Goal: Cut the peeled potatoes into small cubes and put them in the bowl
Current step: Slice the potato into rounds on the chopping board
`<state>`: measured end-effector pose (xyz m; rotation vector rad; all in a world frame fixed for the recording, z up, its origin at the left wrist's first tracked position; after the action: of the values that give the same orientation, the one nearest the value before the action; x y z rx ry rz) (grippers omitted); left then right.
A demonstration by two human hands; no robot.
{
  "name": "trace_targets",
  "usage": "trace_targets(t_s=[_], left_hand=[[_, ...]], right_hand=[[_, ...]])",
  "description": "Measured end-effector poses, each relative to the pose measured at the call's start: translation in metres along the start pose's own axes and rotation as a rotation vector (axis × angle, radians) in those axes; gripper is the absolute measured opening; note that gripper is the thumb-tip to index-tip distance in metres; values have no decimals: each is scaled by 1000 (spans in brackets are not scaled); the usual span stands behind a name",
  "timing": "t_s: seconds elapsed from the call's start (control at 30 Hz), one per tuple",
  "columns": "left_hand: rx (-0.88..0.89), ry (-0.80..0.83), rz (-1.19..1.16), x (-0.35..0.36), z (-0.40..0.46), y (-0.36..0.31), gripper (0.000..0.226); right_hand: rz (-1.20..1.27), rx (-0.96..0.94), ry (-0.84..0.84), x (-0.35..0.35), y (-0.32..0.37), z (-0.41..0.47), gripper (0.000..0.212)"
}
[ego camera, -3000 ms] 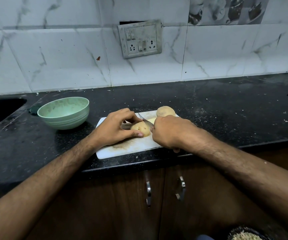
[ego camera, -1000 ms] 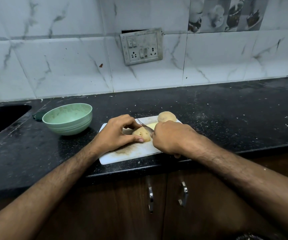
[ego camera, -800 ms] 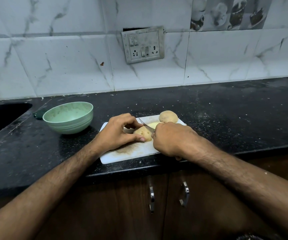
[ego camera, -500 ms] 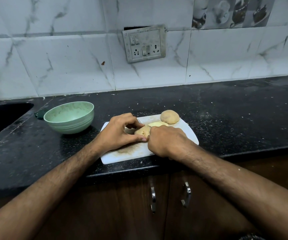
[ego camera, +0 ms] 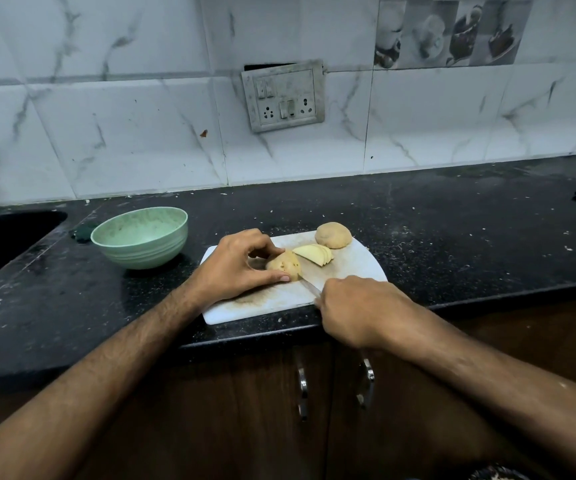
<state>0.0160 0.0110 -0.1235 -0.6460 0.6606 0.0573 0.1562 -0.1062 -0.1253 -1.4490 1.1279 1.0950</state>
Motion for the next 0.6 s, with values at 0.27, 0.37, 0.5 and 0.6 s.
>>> trace_targets(t_s=[0.27, 0.37, 0.5, 0.6], left_hand=[[-47, -12, -7, 0, -1, -1, 44], [-63, -23, -22, 0, -4, 0, 40], [-88, -49, -52, -2, -5, 2, 37], [-75, -32, -42, -1, -5, 2, 42]], right_hand=[[-61, 9, -4, -7, -12, -12, 11], [-43, 70, -1, -6, -32, 1, 19], [100, 76, 1, -8, -44, 15, 26], [131, 74, -48, -15, -38, 22, 26]])
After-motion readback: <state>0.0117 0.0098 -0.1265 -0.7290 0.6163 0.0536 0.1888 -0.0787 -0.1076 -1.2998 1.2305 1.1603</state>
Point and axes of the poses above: each hand's wrist, its own z-axis towards the middle knuckle, its own x-axis out of the palm, y = z × x, the point moved 8 cm from there along z, towards the middle knuckle, and after that the axes turned 14 degrees about -z, right-handed, at the moved point
